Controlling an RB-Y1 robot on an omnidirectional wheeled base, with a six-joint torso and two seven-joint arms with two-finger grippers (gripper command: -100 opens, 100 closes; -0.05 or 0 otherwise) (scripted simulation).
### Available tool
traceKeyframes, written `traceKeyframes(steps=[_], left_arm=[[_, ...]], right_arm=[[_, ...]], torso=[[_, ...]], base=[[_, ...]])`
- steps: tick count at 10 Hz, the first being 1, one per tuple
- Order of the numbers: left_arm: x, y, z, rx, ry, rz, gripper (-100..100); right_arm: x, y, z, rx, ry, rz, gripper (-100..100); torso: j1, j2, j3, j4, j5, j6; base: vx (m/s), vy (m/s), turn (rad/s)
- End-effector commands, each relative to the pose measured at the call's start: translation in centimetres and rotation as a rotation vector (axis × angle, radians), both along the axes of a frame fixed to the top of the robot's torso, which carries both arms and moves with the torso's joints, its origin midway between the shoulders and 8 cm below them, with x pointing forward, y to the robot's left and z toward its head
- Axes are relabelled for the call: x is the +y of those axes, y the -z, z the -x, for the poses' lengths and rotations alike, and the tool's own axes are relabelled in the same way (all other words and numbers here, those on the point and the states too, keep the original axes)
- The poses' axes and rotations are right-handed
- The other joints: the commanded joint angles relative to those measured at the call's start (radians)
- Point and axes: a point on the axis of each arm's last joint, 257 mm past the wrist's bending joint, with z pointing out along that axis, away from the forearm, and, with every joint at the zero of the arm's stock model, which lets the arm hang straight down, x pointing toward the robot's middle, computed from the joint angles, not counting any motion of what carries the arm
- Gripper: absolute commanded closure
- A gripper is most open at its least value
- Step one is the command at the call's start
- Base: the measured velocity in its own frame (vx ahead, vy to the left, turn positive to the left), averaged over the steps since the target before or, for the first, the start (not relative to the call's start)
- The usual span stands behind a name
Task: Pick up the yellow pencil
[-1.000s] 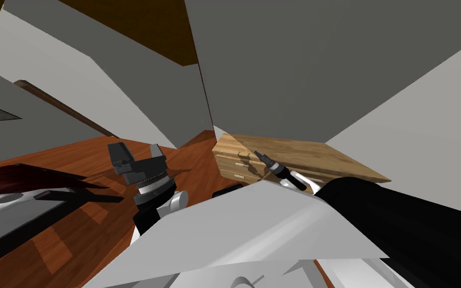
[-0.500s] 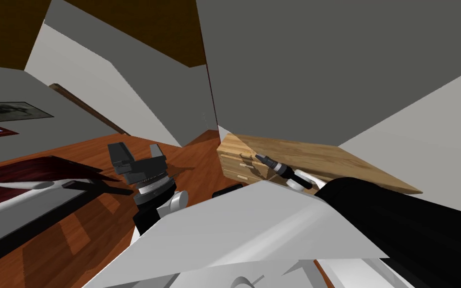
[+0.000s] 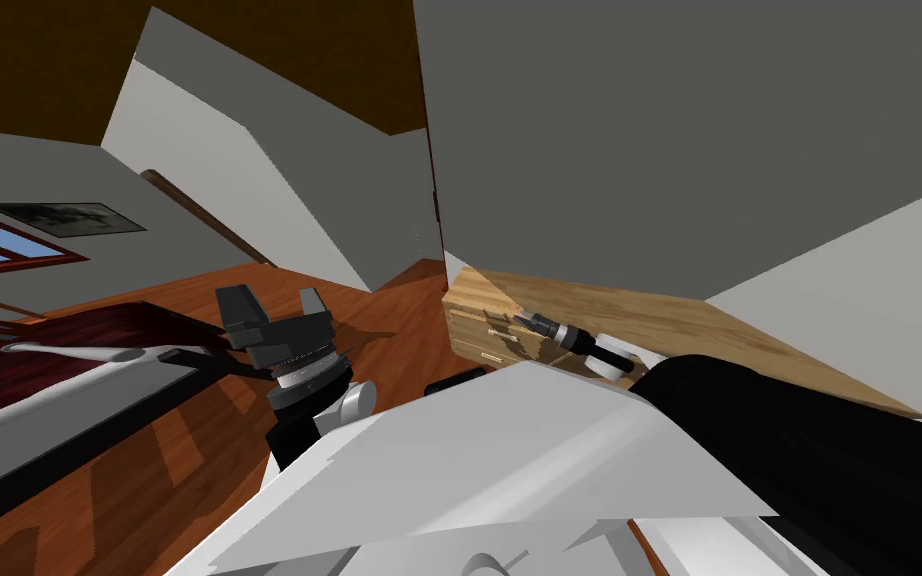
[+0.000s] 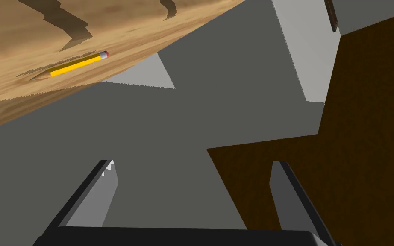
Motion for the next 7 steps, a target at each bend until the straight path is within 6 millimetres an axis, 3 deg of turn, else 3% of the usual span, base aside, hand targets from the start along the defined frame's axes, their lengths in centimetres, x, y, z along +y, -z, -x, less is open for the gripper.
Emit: traceKeyframes(steps=[1, 3, 7], left_arm=[[0.0, 0.0, 0.0, 0.0, 0.0, 0.0, 0], [0.0, 0.0, 0.0, 0.0, 0.0, 0.0, 0], [0.0, 0.0, 0.0, 0.0, 0.0, 0.0, 0]], right_arm=[[-1.1, 1.1, 0.7, 0.036, -0.022, 0.067, -100], [-1.2, 1.0, 0.6, 0.044, -0.046, 0.094, -100], [-3.4, 2.8, 1.4, 0.113, -0.11, 0.231, -100]], torso=[[0.0, 0.0, 0.0, 0.0, 0.0, 0.0], [-0.001, 0.0, 0.0, 0.0, 0.0, 0.0], [-0.001, 0.0, 0.0, 0.0, 0.0, 0.0]], base=[[0.054, 0.057, 0.108], [0.036, 0.035, 0.021], [0.042, 0.044, 0.086]])
